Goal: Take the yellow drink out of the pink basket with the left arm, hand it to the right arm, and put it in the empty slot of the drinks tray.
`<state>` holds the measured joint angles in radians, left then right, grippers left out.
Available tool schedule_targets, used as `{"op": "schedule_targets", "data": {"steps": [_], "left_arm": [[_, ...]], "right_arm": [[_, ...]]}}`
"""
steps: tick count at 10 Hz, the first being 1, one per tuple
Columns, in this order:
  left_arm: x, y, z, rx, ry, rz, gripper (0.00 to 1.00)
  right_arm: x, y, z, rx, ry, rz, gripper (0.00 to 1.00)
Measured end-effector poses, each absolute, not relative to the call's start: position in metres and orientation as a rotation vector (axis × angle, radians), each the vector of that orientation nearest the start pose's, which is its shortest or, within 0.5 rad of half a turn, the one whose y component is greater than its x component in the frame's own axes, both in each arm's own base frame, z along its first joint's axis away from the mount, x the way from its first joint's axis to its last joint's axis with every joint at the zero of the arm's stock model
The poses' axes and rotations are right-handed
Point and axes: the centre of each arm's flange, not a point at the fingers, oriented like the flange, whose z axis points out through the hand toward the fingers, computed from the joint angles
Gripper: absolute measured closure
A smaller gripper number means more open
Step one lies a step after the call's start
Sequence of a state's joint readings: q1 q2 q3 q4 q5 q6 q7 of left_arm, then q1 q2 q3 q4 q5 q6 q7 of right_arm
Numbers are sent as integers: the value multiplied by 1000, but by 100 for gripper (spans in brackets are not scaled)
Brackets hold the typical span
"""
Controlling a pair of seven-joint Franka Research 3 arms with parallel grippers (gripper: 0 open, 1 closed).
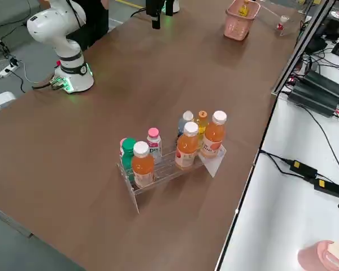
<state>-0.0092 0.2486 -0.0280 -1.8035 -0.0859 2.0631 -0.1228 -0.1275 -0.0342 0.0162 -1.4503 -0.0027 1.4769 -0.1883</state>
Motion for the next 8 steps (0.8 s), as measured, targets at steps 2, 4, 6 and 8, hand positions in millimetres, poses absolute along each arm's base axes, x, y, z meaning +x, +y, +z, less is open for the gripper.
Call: {"op": "schedule_targets", "data": {"steps": [2, 4, 6, 8], "left_arm": [[617, -21, 392, -3216, -223, -28, 1], [611, -20, 380, -3215, -229, -41, 3], [599, -30, 367, -3216, -246, -61, 3], [589, -40, 363, -3218, -249, -66, 3]], "right_arm": [[529, -60, 691, -3150, -119, -93, 1], [529, -60, 691, -3150, -119, -93, 1], [529, -60, 691, -3150, -119, -94, 1], [529, -60, 691, -3150, -119, -94, 1]]}}
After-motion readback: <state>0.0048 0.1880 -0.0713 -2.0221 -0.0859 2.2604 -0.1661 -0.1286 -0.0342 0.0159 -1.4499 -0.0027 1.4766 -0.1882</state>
